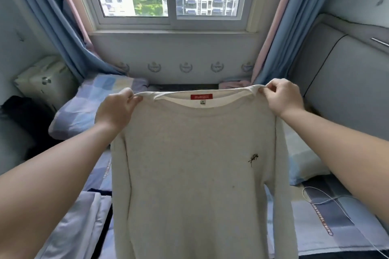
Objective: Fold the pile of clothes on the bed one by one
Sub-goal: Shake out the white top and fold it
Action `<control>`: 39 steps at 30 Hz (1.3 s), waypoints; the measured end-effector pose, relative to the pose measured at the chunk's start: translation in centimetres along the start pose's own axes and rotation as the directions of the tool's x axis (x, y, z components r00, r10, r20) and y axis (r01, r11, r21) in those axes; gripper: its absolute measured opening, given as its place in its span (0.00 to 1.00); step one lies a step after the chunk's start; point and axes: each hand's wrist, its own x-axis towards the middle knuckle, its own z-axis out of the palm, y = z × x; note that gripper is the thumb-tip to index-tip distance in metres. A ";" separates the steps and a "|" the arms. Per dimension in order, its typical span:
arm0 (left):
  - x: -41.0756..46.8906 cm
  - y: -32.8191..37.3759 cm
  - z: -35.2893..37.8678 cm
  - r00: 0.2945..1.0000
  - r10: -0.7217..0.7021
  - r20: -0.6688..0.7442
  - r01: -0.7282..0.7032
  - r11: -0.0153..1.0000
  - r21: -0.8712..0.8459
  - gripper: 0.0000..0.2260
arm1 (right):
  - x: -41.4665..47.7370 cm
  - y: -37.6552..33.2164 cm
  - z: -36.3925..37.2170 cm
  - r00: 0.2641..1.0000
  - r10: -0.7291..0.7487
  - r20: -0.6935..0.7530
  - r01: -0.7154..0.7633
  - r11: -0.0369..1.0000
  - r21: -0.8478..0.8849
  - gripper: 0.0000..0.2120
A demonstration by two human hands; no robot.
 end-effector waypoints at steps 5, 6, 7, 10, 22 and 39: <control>8.3 -6.1 14.9 0.992 -0.042 0.119 0.020 0.983 0.183 0.17 | 8.8 3.3 14.7 0.964 0.195 0.180 -0.172 0.975 -0.138 0.12; 9.8 -7.6 18.6 0.990 -0.049 0.134 0.019 0.976 0.217 0.17 | 10.4 4.3 18.2 0.950 0.227 0.213 -0.196 0.968 -0.157 0.12; 10.9 -9.0 22.2 0.984 -0.076 0.163 0.033 0.968 0.250 0.17 | 11.7 5.5 21.8 0.935 0.252 0.249 -0.215 0.962 -0.169 0.11; 12.9 -13.8 33.8 0.928 -0.263 0.263 0.192 0.944 0.269 0.17 | 14.0 9.8 33.6 0.896 0.331 0.296 -0.292 0.942 -0.167 0.11; 8.8 -21.7 60.1 0.793 -0.232 0.564 0.365 0.921 -0.134 0.37 | 9.0 22.2 59.3 0.701 0.282 0.655 -0.230 0.959 -0.166 0.47; -16.0 -9.5 52.5 0.511 -0.131 0.849 -0.038 0.984 0.175 0.33 | -10.8 28.6 45.6 0.488 0.237 0.840 0.028 0.958 -0.287 0.37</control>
